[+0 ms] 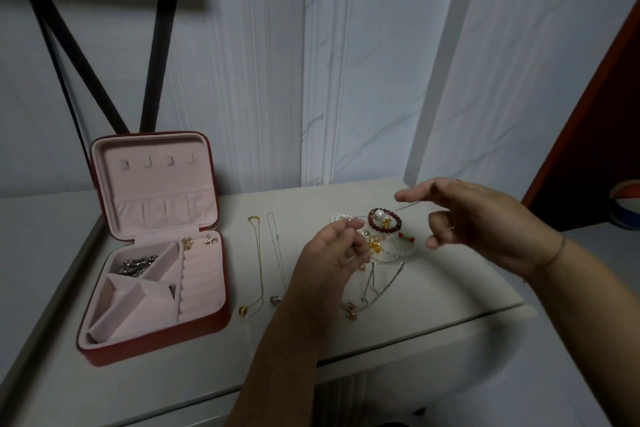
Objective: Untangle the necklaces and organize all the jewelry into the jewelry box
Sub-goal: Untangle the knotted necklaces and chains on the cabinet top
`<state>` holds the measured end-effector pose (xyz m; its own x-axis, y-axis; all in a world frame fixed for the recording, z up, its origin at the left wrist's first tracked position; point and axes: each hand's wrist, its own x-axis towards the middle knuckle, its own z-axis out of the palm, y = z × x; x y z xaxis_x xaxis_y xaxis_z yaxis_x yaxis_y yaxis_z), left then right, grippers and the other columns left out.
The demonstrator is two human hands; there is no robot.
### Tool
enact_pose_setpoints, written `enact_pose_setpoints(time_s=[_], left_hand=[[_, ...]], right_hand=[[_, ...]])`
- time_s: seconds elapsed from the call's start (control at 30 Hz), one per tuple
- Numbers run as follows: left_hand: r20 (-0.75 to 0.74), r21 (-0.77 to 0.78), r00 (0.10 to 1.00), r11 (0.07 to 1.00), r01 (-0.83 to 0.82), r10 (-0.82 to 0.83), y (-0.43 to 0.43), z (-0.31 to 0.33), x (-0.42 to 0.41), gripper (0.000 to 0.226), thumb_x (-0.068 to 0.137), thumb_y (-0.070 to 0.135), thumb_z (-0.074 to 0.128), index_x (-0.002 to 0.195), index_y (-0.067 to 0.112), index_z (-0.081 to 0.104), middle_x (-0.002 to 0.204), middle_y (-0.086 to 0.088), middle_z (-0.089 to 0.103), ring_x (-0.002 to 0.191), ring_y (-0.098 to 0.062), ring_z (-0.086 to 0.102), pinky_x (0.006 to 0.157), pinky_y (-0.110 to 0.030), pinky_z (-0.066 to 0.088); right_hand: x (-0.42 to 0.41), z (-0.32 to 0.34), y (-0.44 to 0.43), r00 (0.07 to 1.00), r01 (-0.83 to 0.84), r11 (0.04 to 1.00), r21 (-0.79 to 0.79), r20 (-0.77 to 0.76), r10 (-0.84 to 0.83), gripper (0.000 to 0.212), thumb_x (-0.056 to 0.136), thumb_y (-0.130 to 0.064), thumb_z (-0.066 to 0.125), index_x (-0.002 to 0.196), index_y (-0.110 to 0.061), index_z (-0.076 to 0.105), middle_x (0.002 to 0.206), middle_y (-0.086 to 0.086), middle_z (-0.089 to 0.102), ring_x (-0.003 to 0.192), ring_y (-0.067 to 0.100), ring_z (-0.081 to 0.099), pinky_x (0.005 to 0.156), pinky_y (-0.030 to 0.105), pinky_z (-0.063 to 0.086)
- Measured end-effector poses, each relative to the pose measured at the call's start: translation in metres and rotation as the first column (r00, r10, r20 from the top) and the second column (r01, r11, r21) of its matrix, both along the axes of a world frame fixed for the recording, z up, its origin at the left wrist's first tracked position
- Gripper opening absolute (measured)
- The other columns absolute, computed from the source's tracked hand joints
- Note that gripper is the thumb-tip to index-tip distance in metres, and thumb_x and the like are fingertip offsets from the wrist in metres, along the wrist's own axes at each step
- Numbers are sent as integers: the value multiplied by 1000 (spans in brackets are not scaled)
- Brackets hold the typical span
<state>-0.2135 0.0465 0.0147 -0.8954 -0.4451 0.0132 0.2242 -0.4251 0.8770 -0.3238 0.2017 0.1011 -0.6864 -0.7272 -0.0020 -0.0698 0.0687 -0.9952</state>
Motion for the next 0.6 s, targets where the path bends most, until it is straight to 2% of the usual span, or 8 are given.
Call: enact_pose_setpoints(time_s=[0.13,0.2,0.3,0.43,0.6], left_hand=[[11,19,1000,1000,-17,17,-3,-1,2,22,100,11,43,102,11,64,102,-9,67,105,-21,64,96,-35,50],[19,31,1000,999,-12,12,-2,-1,2,22,100,10,42,102,10,64,103,-8,68,106,-20,65,96,-34,50],[36,3,999,1000,12,-13,0,-3,3,22,100,9,42,102,10,64,102,-6,69,104,-19,66,95,-33,50],[99,-80,995,996,32,-24,1,-6,4,21,100,10,43,107,9,63,108,-6,70,101,-14,68,95,-32,51],[173,-180,984,981,66,-34,3,-11,7,22,100,13,43,102,17,64,105,1,71,101,-11,67,94,-31,50]], right_hand=[[2,26,-7,970,-62,977,205,-218,108,41,101,-32,34,112,-8,65,120,13,63,65,21,57,78,40,57],[1,34,-11,956,-104,973,206,-248,154,42,100,-34,33,112,-8,65,121,8,64,88,22,66,88,37,55],[1,40,-16,914,-168,963,210,-332,232,45,98,-45,35,107,-18,70,126,-7,63,118,11,58,100,32,44],[5,45,-20,862,-214,946,245,-409,300,47,93,-50,32,108,-26,70,133,-16,57,128,1,47,109,33,33],[10,50,-25,833,-243,932,271,-434,343,47,93,-50,30,108,-28,69,135,-21,54,129,-4,43,111,32,30]])
